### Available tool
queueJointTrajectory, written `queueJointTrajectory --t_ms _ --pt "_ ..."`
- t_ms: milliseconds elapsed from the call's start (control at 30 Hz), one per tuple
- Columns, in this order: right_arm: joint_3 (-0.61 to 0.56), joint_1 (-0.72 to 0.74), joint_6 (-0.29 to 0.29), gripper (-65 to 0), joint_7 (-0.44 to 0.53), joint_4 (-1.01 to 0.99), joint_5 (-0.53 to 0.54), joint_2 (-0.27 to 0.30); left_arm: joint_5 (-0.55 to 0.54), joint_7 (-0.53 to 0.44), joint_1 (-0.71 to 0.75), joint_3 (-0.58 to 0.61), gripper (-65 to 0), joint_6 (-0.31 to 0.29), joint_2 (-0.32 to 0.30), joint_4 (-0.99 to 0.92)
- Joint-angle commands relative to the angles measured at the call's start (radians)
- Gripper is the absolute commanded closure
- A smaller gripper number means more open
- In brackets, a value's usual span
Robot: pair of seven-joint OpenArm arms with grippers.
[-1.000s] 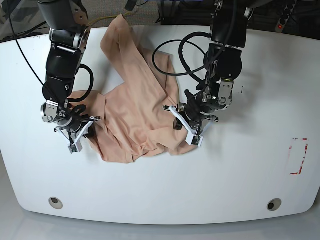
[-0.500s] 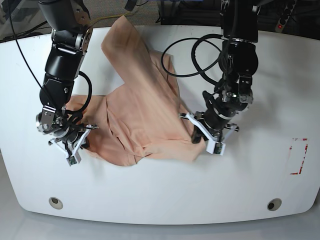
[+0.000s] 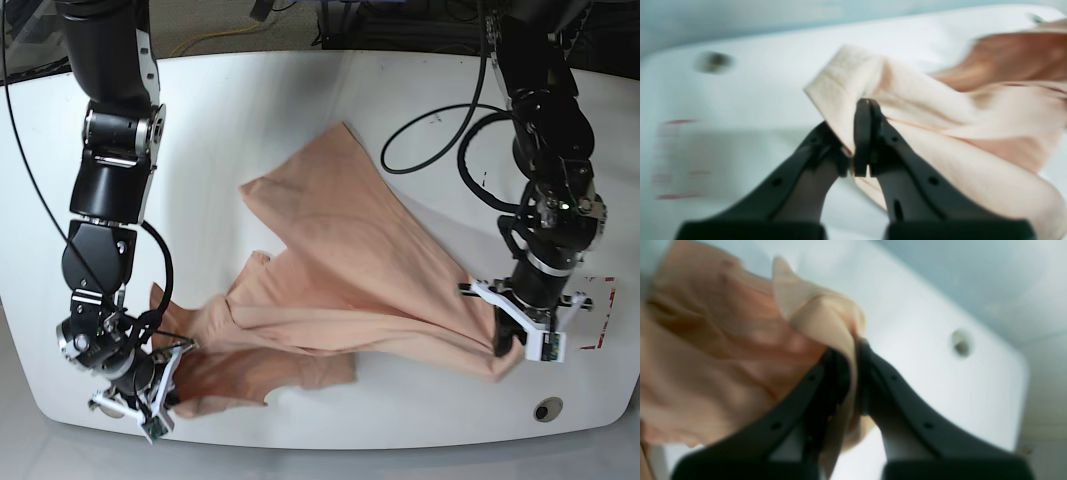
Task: Fold the T-shirt properly
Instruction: 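Lift the shirt with both grippers and spread them apart, shaking it out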
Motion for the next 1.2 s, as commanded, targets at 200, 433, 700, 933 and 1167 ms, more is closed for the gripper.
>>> queueJointTrajectory --t_ms 200,433,700,933,1167 --pt "-0.098 0.309 -0.009 -1.9 -0.019 0.018 0.004 0.046 -0.097 0.039 -0.197 -0.175 0.0 -0.063 -0.161 0.042" --pt "-0.107 0.47 -0.004 -1.9 -0.099 0.024 0.005 0.059 -0.183 0.097 -0.315 -0.29 0.0 -0.069 -0.311 0.036" --pt "-0.1 0.418 0.036 -1.7 -0.208 0.125 0.008 0.086 -0.251 0.092 -0.234 -0.347 0.0 -0.069 -0.377 0.041" --pt "0.014 0.125 0.036 -1.9 -0.28 0.355 0.007 0.085 -0.251 0.091 -0.039 -0.402 0.0 -0.144 -0.368 0.068" --pt "0.135 -0.21 0.036 -1.9 -0.281 0.521 0.014 0.04 -0.252 0.089 0.168 -0.479 0.0 -0.199 -0.331 0.072"
